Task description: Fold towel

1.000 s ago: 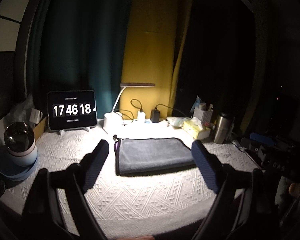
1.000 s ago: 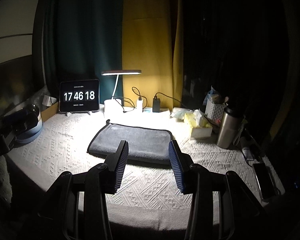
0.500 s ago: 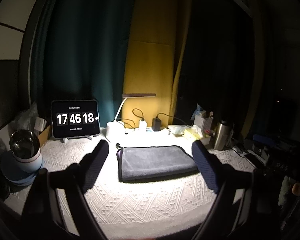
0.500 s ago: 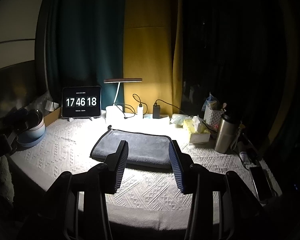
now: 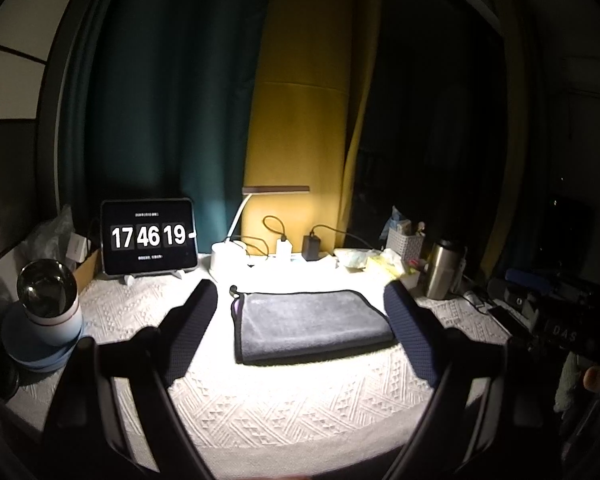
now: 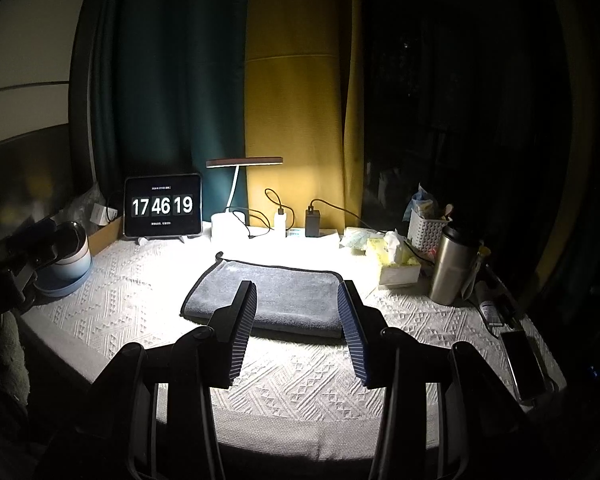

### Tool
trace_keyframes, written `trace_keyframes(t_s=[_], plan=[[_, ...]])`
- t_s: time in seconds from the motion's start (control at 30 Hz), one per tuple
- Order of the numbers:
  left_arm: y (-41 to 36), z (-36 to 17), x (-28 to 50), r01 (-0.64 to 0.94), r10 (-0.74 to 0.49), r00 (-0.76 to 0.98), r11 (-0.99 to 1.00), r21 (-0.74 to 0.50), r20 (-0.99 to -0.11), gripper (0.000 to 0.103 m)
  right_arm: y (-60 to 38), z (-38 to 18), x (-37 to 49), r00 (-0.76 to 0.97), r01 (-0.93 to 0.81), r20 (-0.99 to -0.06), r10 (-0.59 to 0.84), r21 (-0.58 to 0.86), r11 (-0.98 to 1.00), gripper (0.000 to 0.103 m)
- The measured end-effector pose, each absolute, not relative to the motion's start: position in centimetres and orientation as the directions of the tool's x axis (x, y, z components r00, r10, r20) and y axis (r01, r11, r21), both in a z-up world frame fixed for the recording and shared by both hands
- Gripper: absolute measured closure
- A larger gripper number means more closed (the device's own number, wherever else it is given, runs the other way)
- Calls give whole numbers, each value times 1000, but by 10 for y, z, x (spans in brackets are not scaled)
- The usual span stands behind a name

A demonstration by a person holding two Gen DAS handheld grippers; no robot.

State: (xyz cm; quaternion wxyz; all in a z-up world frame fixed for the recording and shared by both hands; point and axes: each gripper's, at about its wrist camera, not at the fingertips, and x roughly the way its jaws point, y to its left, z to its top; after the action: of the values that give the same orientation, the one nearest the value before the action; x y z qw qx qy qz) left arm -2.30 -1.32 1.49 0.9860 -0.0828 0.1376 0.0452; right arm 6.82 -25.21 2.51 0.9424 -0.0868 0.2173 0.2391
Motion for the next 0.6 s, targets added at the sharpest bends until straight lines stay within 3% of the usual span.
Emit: trace_keyframes(t_s=[0.6], plan=[[-14, 13, -18, -109, 60, 954, 982, -154, -293, 17, -251, 22, 70, 787, -484, -463, 406, -56, 874, 58]])
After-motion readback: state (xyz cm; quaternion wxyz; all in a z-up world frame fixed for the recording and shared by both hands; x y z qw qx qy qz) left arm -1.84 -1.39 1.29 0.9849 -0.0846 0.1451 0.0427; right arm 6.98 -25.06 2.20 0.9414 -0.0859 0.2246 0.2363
